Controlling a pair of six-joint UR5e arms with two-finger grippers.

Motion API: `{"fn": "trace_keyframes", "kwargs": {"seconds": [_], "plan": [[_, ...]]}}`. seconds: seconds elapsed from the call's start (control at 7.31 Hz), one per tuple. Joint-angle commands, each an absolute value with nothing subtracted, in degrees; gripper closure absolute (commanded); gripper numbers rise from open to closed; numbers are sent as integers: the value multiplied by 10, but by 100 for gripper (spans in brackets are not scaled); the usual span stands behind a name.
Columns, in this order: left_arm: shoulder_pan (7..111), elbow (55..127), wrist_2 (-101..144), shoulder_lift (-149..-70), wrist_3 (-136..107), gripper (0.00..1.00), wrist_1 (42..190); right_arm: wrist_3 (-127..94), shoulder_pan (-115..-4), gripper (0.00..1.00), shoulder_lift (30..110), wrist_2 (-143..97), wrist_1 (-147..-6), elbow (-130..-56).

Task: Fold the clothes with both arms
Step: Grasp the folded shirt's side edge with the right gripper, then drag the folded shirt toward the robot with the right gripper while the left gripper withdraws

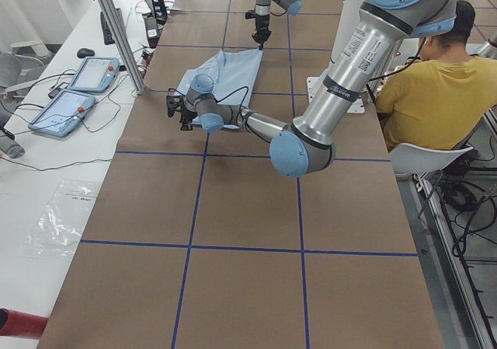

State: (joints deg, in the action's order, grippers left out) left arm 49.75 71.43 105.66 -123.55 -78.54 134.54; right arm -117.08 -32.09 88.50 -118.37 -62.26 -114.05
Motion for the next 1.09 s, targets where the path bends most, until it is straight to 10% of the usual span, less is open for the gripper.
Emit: {"fn": "trace_keyframes", "kwargs": {"seconds": [0.0, 0.27, 0.41, 0.96], "plan": [[496, 754, 1062, -1221, -788, 58, 1343, -1175, -237, 100, 981, -1246, -623, -1227], [491, 815, 1093, -1197, -792, 58, 1312, -1230, -174, 100, 977, -1336, -623, -1247], [491, 839, 1102, -1183, -795, 58, 1312, -1250, -132, 7, 975, -1346, -622, -1245], [405, 934, 1142, -1151, -977, 49, 1308, -1244, -182, 0, 970, -1388, -619, -1237]]}}
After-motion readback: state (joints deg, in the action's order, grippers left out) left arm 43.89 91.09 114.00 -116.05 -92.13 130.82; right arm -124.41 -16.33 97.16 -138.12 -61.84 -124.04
